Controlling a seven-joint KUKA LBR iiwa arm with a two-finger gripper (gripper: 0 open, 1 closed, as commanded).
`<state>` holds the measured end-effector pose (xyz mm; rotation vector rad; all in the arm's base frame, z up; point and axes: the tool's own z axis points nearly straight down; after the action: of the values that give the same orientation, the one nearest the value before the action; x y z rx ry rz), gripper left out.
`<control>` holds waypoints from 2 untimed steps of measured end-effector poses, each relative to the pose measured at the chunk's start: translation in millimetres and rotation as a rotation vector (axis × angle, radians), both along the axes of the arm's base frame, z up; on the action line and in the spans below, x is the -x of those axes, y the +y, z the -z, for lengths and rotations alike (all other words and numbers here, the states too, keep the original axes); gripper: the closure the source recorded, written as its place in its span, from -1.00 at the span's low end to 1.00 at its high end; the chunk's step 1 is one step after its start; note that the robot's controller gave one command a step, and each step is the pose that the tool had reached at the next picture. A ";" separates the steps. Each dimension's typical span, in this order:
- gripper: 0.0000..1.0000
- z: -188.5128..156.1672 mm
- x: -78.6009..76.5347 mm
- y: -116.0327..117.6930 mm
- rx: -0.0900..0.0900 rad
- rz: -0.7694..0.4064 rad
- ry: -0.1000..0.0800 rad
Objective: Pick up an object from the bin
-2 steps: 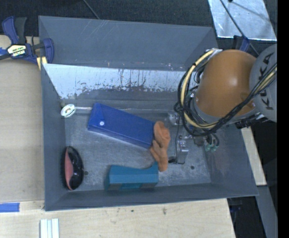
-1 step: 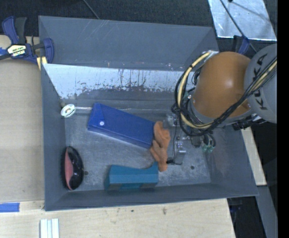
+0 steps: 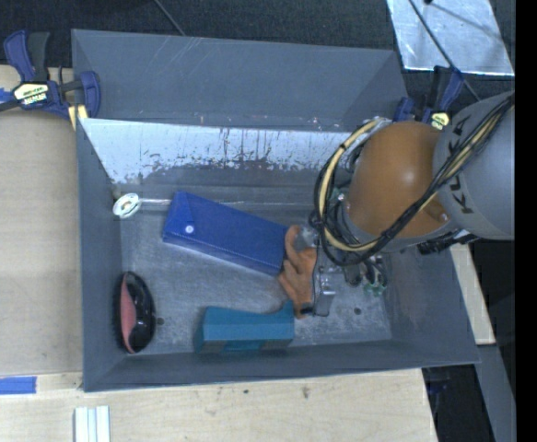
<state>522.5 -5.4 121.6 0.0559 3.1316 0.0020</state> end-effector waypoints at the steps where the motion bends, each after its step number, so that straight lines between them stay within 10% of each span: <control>1: 1.00 44.9 -39.5 -17.4 0.001 0.121 0.006; 2: 1.00 44.9 -39.5 -17.4 0.001 0.121 0.006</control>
Offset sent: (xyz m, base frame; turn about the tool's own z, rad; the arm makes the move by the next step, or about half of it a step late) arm 0.0000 0.0000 0.0000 0.0000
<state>562.0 -22.8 76.7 0.2453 3.1281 -0.0005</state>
